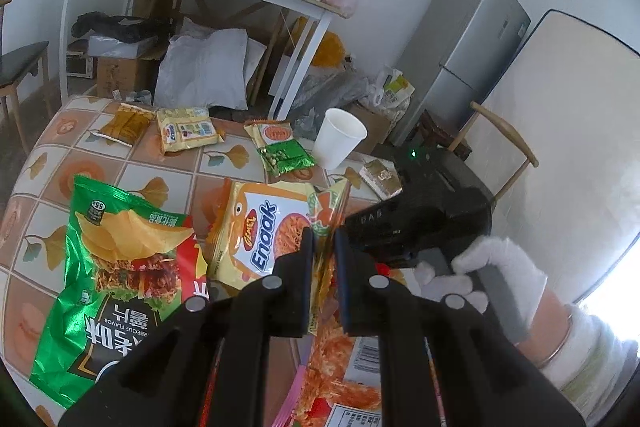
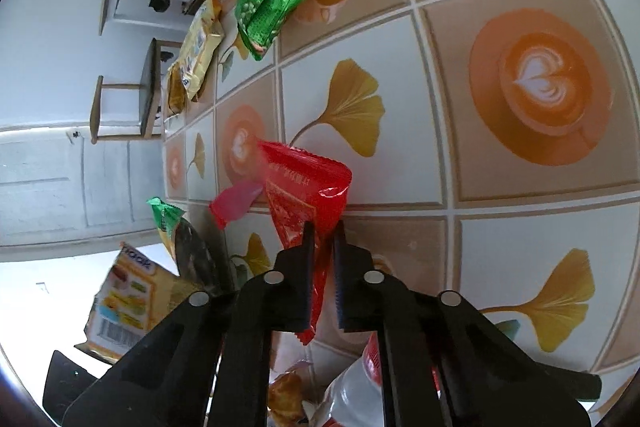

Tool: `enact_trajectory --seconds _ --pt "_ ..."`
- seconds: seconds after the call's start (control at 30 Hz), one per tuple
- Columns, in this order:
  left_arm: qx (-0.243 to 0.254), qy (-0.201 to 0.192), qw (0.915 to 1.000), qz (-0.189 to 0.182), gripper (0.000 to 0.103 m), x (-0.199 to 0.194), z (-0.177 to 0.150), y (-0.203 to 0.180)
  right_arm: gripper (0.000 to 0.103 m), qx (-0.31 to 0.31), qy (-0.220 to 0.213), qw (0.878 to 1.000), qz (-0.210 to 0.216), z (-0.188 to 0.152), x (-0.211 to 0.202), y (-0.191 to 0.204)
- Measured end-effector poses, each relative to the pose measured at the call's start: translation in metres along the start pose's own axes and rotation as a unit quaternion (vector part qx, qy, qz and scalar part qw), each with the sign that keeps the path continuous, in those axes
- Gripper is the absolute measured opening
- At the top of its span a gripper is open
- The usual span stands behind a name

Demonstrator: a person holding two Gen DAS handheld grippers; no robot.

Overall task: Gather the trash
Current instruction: 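Grasp the yellow Enaak packet with the left gripper while the right gripper grasps a red packet, then carry both packets to the blue wastebasket and open both grippers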

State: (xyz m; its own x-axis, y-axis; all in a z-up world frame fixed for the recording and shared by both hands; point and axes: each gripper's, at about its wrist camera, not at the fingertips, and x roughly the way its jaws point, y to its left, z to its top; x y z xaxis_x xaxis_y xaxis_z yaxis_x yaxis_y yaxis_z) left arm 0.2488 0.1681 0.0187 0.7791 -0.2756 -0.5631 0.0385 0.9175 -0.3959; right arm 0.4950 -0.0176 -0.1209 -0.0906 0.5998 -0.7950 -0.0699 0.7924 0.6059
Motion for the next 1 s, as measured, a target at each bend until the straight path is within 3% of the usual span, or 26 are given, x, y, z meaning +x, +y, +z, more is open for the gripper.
enact_trajectory --seconds 0.23,0.43,0.7,1.0 --pt "-0.005 -0.034 0.9993 -0.016 0.01 -0.019 0.005 -0.004 0.004 -0.006 -0.053 0.998 0.043 -0.008 -0.036 0.001" --pt "-0.007 -0.076 0.996 -0.047 0.01 -0.041 0.008 -0.009 0.004 -0.026 -0.125 0.989 0.075 -0.032 -0.1 0.003" --pt "0.015 -0.118 0.9875 -0.103 0.01 -0.077 0.012 -0.036 0.004 -0.056 -0.207 0.967 0.139 -0.095 -0.179 -0.002" --pt "0.049 -0.141 0.9766 -0.154 0.01 -0.107 0.014 -0.087 0.004 -0.085 -0.283 0.937 0.185 -0.14 -0.244 0.0"
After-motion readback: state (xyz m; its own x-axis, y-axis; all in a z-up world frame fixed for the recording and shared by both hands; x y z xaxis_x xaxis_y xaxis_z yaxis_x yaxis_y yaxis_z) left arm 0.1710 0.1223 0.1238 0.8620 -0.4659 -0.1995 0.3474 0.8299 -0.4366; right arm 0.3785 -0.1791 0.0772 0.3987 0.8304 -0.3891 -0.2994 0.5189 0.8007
